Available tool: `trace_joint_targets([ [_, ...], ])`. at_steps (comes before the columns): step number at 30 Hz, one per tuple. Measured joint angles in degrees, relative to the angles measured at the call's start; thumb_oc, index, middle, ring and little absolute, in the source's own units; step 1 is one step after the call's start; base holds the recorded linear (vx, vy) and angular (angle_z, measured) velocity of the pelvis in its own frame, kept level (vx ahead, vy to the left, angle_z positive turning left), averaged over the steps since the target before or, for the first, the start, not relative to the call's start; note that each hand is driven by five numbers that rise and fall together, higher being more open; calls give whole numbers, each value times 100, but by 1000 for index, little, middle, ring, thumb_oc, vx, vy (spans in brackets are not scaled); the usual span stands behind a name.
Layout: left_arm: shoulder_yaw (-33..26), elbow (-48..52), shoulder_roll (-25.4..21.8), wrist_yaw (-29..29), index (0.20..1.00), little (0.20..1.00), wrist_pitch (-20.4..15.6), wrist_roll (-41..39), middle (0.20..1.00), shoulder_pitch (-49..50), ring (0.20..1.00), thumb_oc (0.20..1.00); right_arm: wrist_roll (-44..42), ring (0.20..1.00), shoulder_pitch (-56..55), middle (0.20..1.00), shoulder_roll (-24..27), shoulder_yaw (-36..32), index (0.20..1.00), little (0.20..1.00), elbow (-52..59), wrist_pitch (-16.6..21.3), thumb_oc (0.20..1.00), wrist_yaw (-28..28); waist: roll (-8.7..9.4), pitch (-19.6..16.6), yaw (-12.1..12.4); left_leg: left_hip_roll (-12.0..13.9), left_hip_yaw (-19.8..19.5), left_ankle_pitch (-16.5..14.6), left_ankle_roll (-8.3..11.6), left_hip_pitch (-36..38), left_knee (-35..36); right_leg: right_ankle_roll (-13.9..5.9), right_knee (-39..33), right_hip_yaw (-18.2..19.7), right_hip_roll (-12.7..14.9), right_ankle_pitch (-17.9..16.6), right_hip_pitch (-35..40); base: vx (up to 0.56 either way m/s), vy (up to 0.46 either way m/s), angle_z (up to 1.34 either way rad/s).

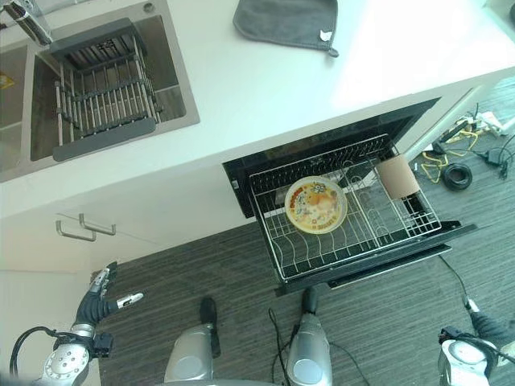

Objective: Place the dishes in the dishwasher.

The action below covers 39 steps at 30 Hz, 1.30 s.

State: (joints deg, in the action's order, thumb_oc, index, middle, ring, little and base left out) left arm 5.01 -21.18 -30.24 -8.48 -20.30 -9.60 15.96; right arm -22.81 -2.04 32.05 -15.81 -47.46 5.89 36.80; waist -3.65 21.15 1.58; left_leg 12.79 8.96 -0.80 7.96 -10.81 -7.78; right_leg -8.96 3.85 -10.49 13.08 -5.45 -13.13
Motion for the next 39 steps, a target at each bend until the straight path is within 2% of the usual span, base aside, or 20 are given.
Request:
trace_joint_targets([
  [2,121,91,1,-5,1000,1000,3,0,1000,-115,1000,1000,-1494,200,380,200,-182,69,200,200,-99,67,200,-776,-176,184,60,-62,-143,158,-4,-117,123,27,-83,-144,25,-34,-29,-66,-57,30],
  [3,175,84,2,-8,1000,1000,19,1,1000,-100,1000,1000,-1866,200,474,200,-264,71,200,200,-37,76,200,-1006,-201,203,113,-62,-138,176,2,-109,165,-12,-105,-148,21,-76,-29,-51,-37,15],
  [8,230,-12,-11,-80,1000,1000,27,-1,1000,-156,1000,1000,-3937,200,1167,200,-729,73,200,200,-319,63,200,-2213,-112,264,219,-93,-131,201,33,-111,179,50,-185,-150,37,-154,-7,-45,-3,0],
  [12,464,-8,-47,-202,1000,1000,36,-30,1000,-317,1000,1000,-5029,200,1343,200,-923,188,200,200,-606,-291,200,-2869,-119,262,306,-106,-138,204,36,-106,178,29,-185,-153,39,-170,-3,-4,-9,0],
  [18,651,35,-45,-333,1000,1000,81,-41,1000,-317,1000,1000,-5118,200,1319,200,-809,218,200,200,-286,-504,200,-2794,-155,272,266,-107,-202,208,27,-92,172,34,-188,-219,39,-165,64,-22,-18,4],
  [22,634,64,-46,-342,1000,1000,178,-46,1000,-315,1000,1000,-4980,200,1319,200,-529,399,200,200,368,-578,200,-2860,-231,296,226,-107,-199,200,2,-94,171,75,-178,-190,40,-128,44,0,0,0],
  [25,633,88,-46,-341,1000,1000,230,-46,1000,-311,1000,1000,-4689,200,1508,200,-289,404,200,200,497,-785,200,-2904,-266,304,239,-108,-184,220,-16,-110,172,68,-160,-151,38,-129,-6,-7,-15,-4],
  [29,629,89,-48,-326,1000,1000,282,-48,1000,-307,1000,1000,-4286,200,1960,200,303,395,200,200,500,-1223,200,-2978,-434,342,294,-111,-194,237,-26,-112,155,78,51,-134,60,-107,-94,-4,-7,-1],
  [35,627,91,-42,-199,1000,1000,348,-49,1000,-304,1000,1000,-3668,200,3279,200,1151,512,200,200,-423,-1806,200,-3148,-664,412,443,-189,-262,238,-33,-122,53,117,1043,-101,270,441,-455,34,-8,10],
  [39,636,89,-4,-18,1000,1000,451,-52,1000,-211,1000,1000,-3254,200,4358,200,1793,1015,200,200,-1077,-2128,200,-3201,-1000,402,625,-368,-376,250,-51,-221,19,110,1668,-99,536,765,-750,63,66,19],
])
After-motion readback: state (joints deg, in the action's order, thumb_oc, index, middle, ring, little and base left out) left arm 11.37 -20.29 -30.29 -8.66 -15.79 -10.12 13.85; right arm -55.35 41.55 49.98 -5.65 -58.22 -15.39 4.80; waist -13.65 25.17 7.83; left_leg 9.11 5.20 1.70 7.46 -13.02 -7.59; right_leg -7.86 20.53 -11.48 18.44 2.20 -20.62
